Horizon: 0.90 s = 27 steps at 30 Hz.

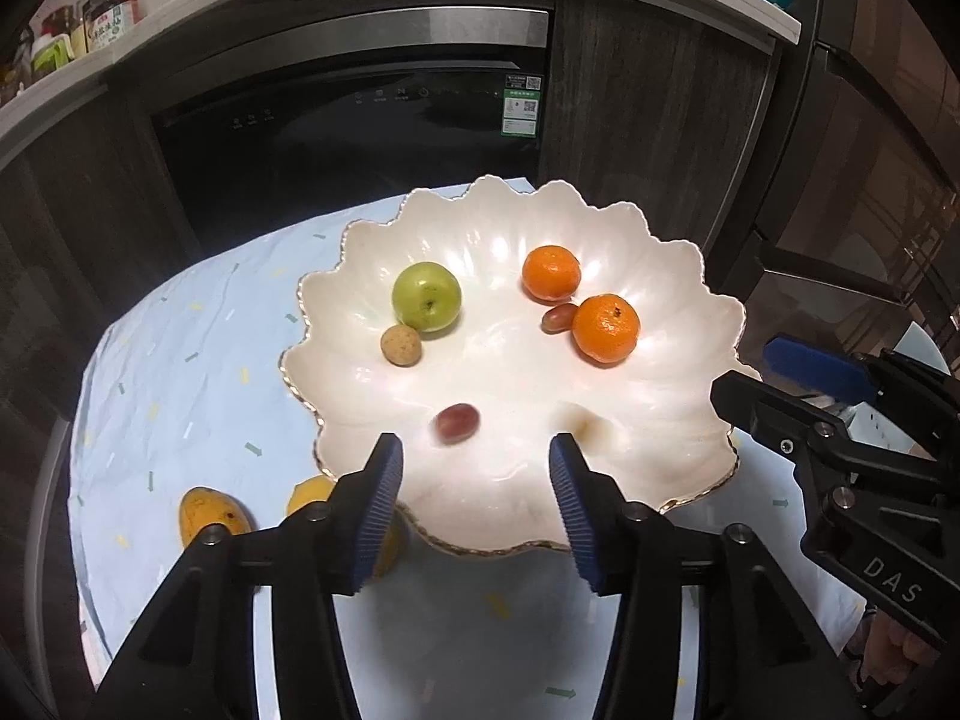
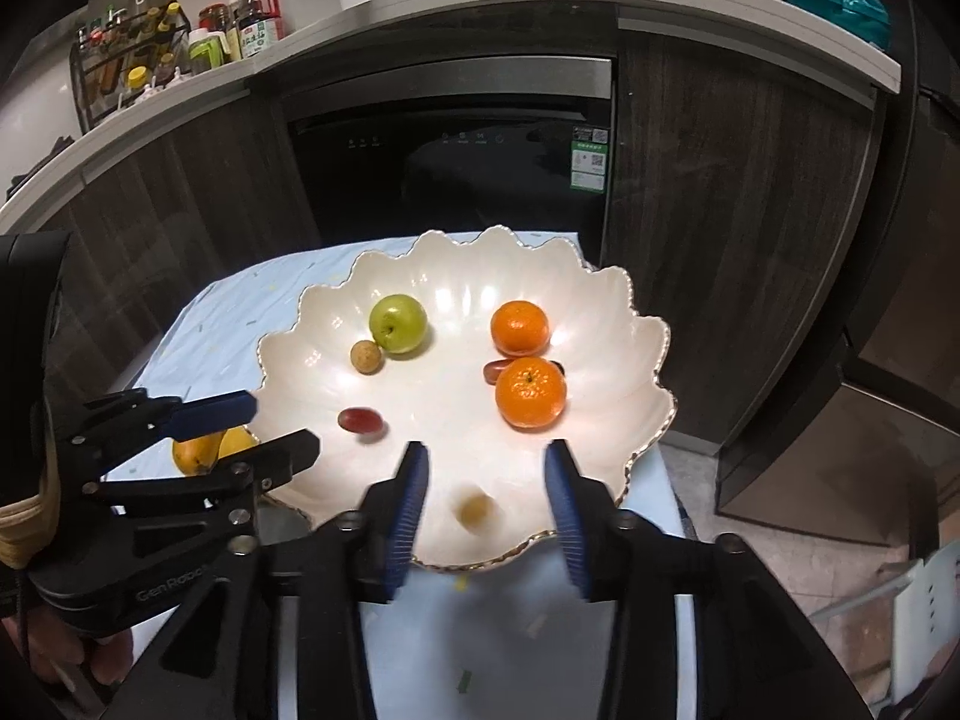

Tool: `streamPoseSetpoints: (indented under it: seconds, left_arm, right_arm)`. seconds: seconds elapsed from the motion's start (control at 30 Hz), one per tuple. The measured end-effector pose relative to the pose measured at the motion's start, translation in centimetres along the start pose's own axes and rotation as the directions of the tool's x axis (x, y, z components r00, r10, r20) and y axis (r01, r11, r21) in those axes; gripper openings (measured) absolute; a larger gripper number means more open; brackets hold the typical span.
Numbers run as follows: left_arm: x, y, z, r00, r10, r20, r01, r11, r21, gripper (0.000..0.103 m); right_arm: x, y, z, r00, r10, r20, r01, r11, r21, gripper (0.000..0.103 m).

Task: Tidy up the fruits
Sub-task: 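Withdraw both tools toward the mango and the grapefruit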

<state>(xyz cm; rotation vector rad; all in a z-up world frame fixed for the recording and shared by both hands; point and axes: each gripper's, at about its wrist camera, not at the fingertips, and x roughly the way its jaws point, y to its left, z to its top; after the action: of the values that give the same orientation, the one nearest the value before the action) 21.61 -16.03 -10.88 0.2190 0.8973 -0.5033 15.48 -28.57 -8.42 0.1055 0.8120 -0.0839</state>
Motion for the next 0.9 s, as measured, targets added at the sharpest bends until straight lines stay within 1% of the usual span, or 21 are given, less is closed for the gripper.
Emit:
streamPoseSetpoints:
  seconds: [0.17,0.27,0.53,0.9]
  left_arm:
    - [-0.9,0.5,-0.1,1.000,0.021,0.013,-0.021,1.000,-0.009,0.062]
    - [-1.5,1.0,-0.3,0.999,0.036,0.022,-0.036,0.999,-0.016,0.065]
    - [-2.8,2.7,-1.4,0.997,0.066,0.026,-0.065,0.997,-0.047,0.067]
    - [-5.0,6.2,-3.7,0.994,0.108,0.028,-0.104,0.988,-0.116,0.067]
  right_arm:
    - [-0.5,0.2,0.0,1.000,-0.005,0.016,0.005,1.000,0.000,0.057]
    - [-0.8,0.6,0.1,1.000,-0.006,0.024,0.006,1.000,-0.007,0.059]
    - [-1.6,2.3,0.0,0.999,0.001,0.038,0.000,0.999,-0.036,0.060]
    - [-1.9,6.2,-0.5,0.999,0.042,0.034,-0.039,0.995,-0.093,0.060]
